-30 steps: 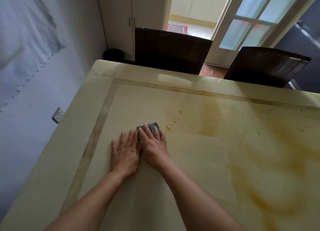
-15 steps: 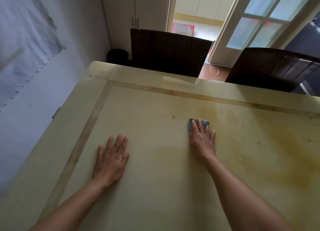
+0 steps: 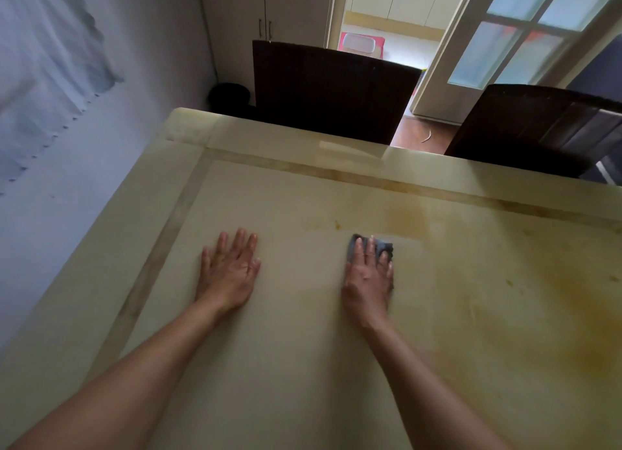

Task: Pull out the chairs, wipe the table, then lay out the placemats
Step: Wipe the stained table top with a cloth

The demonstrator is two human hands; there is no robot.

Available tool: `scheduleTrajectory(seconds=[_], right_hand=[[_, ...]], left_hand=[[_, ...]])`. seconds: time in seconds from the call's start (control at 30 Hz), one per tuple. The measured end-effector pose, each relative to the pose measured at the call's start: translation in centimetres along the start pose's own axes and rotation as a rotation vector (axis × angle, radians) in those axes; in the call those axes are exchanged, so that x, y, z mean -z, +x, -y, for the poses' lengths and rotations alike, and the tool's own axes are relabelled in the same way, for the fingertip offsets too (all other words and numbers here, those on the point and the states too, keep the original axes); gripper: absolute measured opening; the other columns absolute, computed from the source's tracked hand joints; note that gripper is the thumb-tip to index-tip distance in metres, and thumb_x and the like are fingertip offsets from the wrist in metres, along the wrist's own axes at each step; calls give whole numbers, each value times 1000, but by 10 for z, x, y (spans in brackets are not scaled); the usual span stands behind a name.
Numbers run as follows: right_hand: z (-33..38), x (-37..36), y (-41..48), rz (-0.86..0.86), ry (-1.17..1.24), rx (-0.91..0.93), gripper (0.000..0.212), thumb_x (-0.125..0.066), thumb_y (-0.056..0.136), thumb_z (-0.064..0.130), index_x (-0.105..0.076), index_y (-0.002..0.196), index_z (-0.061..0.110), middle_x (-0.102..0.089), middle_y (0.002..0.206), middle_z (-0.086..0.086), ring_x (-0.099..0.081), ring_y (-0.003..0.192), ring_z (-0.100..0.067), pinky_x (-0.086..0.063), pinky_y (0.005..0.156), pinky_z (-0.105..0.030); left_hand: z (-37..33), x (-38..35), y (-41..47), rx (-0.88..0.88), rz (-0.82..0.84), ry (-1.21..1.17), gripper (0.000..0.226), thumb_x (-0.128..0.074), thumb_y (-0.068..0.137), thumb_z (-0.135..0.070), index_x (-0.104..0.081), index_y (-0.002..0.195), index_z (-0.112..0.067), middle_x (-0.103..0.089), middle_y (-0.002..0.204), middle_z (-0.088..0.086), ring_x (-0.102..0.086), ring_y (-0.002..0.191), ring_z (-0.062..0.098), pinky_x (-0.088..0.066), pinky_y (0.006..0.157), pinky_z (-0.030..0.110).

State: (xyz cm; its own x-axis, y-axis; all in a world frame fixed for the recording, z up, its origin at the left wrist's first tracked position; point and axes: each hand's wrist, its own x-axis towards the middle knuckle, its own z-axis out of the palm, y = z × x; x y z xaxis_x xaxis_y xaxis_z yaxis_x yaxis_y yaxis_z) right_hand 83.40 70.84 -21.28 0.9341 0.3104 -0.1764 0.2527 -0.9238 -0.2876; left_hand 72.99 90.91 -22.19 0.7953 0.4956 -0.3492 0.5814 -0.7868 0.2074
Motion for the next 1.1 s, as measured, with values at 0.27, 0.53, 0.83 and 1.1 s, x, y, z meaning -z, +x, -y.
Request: scheduleTrajectory(seconds=[0.27, 0.53, 0.83, 1.1], right_hand=[[104, -31, -3, 201, 4, 383, 55, -19, 100, 24, -2, 153, 22, 9, 161, 0, 13, 147, -27, 14, 116, -41], [57, -1, 67, 146, -19, 292, 63, -21, 95, 11, 1, 152, 25, 12, 160, 4, 15, 147, -22, 16, 115, -38], [-60, 34, 94, 0, -53, -28, 57, -24, 100, 19, -5, 153, 23, 4, 161, 1, 5, 148, -26, 4, 119, -41], [-32, 30, 99, -53, -58, -126, 58, -23, 98, 10, -5, 153, 16, 2, 161, -6, -1, 147, -33, 0, 119, -42]], left_hand=[[-5, 5, 4, 4, -47, -7, 52, -16, 101, -38, 1, 150, -32, 10, 159, -9, 11, 147, 18, 7, 117, 43], [-28, 21, 40, -1, -30, 35, 52, -15, 101, -40, 2, 150, -33, 10, 159, -7, 11, 147, 20, 6, 117, 43], [-59, 31, 72, -41, -1, 58, 52, -14, 101, -41, 5, 149, -33, 12, 159, -6, 11, 147, 21, 6, 117, 45], [-51, 24, 79, -63, -28, 37, 53, -14, 100, -42, 8, 148, -36, 16, 158, -8, 14, 146, 19, 8, 117, 44]])
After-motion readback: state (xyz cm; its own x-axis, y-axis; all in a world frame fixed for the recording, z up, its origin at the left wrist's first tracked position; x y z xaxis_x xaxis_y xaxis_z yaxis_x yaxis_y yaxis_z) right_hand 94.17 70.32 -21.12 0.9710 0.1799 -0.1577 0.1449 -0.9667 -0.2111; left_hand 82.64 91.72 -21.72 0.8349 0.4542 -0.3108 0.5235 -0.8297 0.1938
